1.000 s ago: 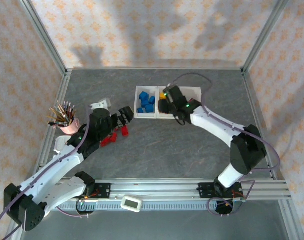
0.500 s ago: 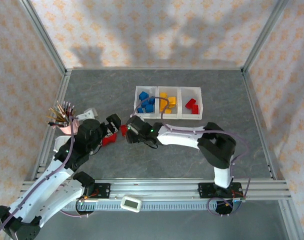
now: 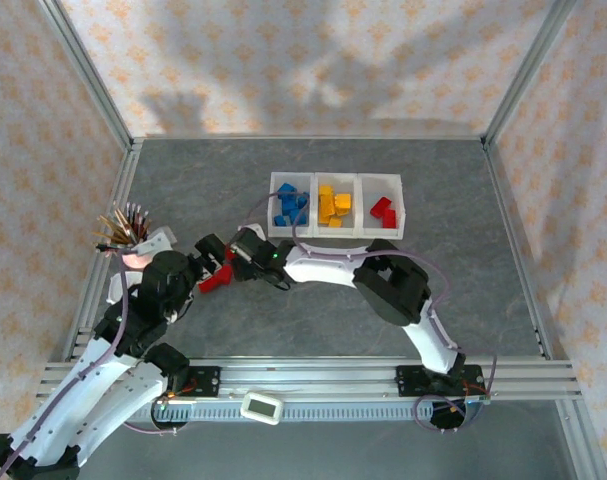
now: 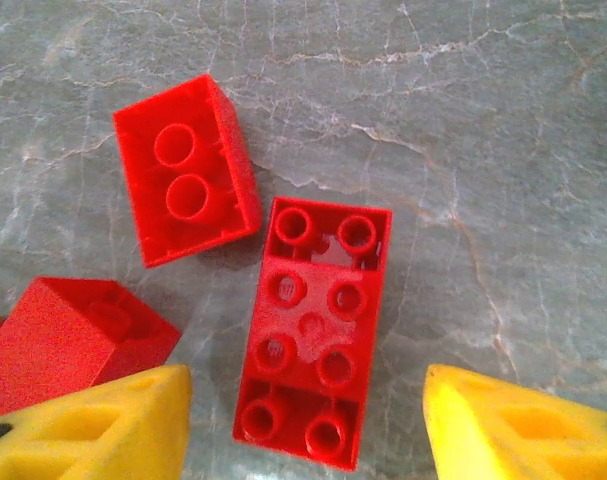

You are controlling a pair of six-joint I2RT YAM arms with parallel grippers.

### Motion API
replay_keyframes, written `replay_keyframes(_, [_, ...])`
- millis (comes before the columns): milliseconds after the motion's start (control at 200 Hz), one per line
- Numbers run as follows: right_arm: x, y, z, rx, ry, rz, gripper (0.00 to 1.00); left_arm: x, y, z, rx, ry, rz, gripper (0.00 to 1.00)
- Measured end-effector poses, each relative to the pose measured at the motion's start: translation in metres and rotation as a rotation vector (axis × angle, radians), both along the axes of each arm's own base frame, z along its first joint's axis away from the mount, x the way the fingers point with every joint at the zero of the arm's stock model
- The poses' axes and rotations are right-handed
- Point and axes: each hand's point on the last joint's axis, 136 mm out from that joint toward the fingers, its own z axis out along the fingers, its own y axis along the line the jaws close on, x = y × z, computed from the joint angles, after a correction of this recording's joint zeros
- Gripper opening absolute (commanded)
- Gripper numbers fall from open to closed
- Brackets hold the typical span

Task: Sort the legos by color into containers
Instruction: Pick up the lego from the center of the table, then place the lego in the container.

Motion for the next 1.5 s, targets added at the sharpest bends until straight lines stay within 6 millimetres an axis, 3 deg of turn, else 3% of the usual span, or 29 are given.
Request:
replay_keyframes(190, [0.004,0.001,-0.014,-0.041,-0.005,0.006,0.49,-0.001,0.003,-0.003,0.010,0.006,0.013,0.99])
replay_keyframes(430, [0.007,0.001,-0.012,-0.057,-0.020,0.008,0.32,0.001,0.002,-0.009,0.022,0.028,0.012,0.99])
replay_keyframes(606, [0.006,0.000,-0.011,-0.057,-0.022,0.014,0.30,0.001,0.002,-0.009,0.022,0.028,0.011,0.99])
replay_keyframes(746, [-0.004,-0.018,-0.003,-0.055,-0.002,0.019,0.30,0.001,0.000,-0.010,0.019,0.031,0.000,0.99])
replay_keyframes(941, [-0.011,-0.057,0.039,0.013,0.000,-0.015,0.31,0.002,-0.008,-0.015,0.012,0.056,-0.037,0.99])
replay_keyframes(1076, [-0.006,-0.098,0.071,0.076,-0.012,-0.080,0.31,0.008,-0.021,-0.022,0.018,0.087,-0.091,0.99])
replay_keyframes(1251, [0.006,-0.158,0.089,0.108,-0.015,-0.195,0.31,0.019,-0.041,-0.036,0.022,0.140,-0.167,0.99])
replay_keyframes(1496, [0.044,-0.249,0.108,0.101,-0.058,-0.417,0.32,0.038,-0.076,-0.052,-0.011,0.181,-0.281,0.99])
